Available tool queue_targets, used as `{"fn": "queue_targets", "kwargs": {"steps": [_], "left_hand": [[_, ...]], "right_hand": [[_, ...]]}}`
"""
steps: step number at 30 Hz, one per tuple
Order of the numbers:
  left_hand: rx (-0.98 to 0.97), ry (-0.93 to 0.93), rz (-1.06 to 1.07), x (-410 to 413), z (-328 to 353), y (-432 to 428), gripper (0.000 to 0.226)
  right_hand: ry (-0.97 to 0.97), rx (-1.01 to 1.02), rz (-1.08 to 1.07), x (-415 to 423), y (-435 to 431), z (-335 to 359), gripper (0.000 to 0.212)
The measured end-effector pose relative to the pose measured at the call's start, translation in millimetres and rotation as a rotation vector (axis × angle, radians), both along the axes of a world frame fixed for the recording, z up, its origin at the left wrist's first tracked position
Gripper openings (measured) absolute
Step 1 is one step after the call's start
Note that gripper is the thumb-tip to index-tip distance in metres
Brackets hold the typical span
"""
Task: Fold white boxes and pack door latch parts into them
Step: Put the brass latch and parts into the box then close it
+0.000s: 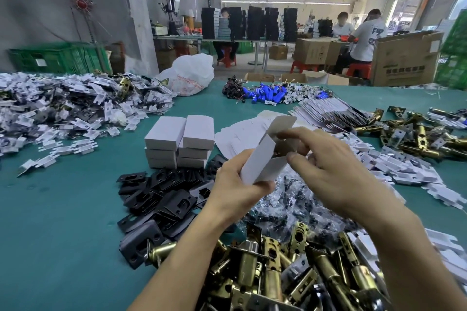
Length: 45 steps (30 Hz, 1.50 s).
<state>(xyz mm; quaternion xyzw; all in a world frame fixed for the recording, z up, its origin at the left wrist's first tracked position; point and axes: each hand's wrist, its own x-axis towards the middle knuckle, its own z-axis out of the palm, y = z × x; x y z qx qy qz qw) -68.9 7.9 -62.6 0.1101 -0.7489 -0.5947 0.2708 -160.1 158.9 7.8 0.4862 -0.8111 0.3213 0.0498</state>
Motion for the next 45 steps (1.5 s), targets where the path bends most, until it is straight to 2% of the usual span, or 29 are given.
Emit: {"fn": "queue_targets", "kwargs": {"steps": [6, 9, 11, 13, 18, 23, 28, 31, 36, 40, 45], "left_hand": [[0.002, -0.029, 0.167, 3, 11, -3, 0.041], [0.084, 0.007, 0.289, 6, 20, -16, 0.032], [0.134, 0.042, 0.373, 10, 26, -29, 0.03], [0.174, 0.078, 0.449, 14, 31, -39, 0.031], [0.224, 0.122, 0.544, 18, 32, -53, 0.028], [0.189, 0.129, 0.553, 20, 35, -53, 0.026], [0.212, 0.145, 0.544, 22, 38, -52, 0.025], [0.232, 0.145, 0.534, 22, 40, -50, 0.028], [0.224, 0.164, 0.532, 23, 39, -51, 0.021], [0.199, 0.156, 0.478, 20, 38, -46, 0.025], [0.187, 0.046, 0.293, 13, 32, -30, 0.029]], "right_hand": [[-0.026, -0.082, -0.119, 0, 3, 2, 0.009], [-0.072, 0.259, -0.091, -1, -11, 3, 0.009], [-0.07, 0.49, -0.031, -1, -35, 1, 0.016], [-0.043, 0.583, 0.027, 1, -66, -5, 0.025], [0.057, 0.656, 0.205, 12, -129, -32, 0.032], [0.108, 0.687, 0.231, 11, -147, -65, 0.049], [0.117, 0.519, 0.251, 9, -146, -76, 0.054], [-0.074, 0.415, 0.283, 10, -141, -71, 0.036], [-0.168, 0.367, 0.096, 1, -121, -53, 0.016], [-0.369, 0.053, -0.063, -10, -71, -34, 0.028], [-0.627, -0.351, -0.183, -10, -15, -29, 0.017]]}}
